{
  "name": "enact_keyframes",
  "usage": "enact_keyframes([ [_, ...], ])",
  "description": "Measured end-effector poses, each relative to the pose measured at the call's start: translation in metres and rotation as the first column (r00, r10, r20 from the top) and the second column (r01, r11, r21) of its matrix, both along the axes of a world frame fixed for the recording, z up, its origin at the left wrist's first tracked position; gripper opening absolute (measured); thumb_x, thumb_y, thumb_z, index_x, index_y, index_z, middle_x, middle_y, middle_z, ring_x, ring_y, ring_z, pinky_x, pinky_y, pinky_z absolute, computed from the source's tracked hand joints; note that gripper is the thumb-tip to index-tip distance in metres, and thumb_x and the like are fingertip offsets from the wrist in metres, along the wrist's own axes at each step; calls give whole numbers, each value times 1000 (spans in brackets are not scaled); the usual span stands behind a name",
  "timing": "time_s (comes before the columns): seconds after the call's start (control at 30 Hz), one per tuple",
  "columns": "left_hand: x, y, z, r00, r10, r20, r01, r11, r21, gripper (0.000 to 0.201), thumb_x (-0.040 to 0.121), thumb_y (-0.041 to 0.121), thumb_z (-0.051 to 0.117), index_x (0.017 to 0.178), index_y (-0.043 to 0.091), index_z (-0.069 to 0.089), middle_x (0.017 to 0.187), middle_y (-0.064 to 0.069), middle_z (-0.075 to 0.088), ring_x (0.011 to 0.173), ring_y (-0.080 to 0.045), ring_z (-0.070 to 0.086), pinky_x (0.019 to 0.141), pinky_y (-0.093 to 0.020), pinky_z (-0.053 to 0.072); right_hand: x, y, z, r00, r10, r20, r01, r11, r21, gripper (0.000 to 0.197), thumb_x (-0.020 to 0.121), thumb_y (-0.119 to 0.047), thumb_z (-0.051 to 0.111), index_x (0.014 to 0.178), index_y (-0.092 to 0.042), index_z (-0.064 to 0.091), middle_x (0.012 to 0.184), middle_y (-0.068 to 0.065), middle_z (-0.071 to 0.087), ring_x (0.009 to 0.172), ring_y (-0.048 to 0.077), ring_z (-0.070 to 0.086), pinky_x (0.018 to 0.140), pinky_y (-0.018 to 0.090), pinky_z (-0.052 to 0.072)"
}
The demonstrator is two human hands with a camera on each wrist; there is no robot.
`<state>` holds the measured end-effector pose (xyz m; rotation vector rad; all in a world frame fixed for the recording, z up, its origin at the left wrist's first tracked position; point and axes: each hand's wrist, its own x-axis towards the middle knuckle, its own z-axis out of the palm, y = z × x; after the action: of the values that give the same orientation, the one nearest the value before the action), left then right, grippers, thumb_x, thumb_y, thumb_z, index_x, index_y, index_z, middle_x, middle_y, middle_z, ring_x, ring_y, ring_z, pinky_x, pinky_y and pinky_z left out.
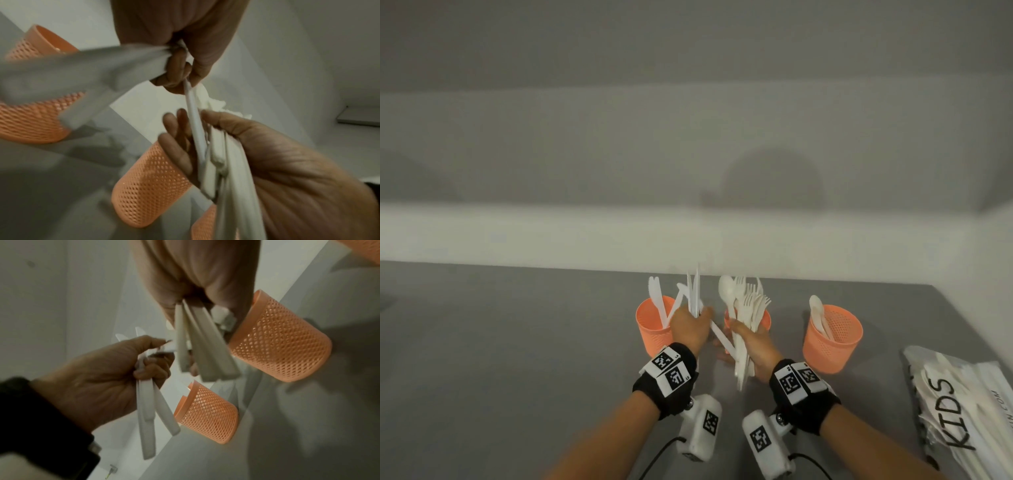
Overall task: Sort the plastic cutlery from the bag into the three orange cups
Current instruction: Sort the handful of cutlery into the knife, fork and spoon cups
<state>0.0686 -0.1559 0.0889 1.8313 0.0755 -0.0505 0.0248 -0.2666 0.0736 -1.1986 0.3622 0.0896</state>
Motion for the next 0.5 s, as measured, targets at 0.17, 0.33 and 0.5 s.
enact_keyframes([
  [0.17, 31, 19, 21, 998, 59, -22, -62, 981, -182, 37, 99, 20, 37, 65, 12, 49, 61, -4, 54, 56, -17, 49, 61, -27, 42, 10, -9, 0, 999, -33, 15, 33, 999, 0, 17, 93, -21, 54, 88, -5, 50, 50, 4, 53, 37, 15, 44, 41, 21, 40],
  [0.33, 70, 32, 68, 958, 231, 171, -159, 922, -353, 28, 97, 26, 46, 71, 17, 49, 59, -2, 43, 40, -9, 44, 47, -24, 45, 19, -10, 10, 999, -29, 42, 28, 999, 22, 9, 92, -19, 54, 95, -10, 55, 53, 3, 42, 29, 8, 32, 33, 17, 30],
  [0.5, 92, 42, 63, 938, 282, 201, -225, 937, -267, 44, 90, 42, 55, 58, 14, 43, 55, -2, 43, 47, -16, 44, 52, -24, 43, 26, -3, 9, 1000, 15, 19, -15, 1000, -5, 14, 90, -26, 59, 90, -14, 52, 44, -4, 38, 28, 7, 30, 32, 15, 26],
])
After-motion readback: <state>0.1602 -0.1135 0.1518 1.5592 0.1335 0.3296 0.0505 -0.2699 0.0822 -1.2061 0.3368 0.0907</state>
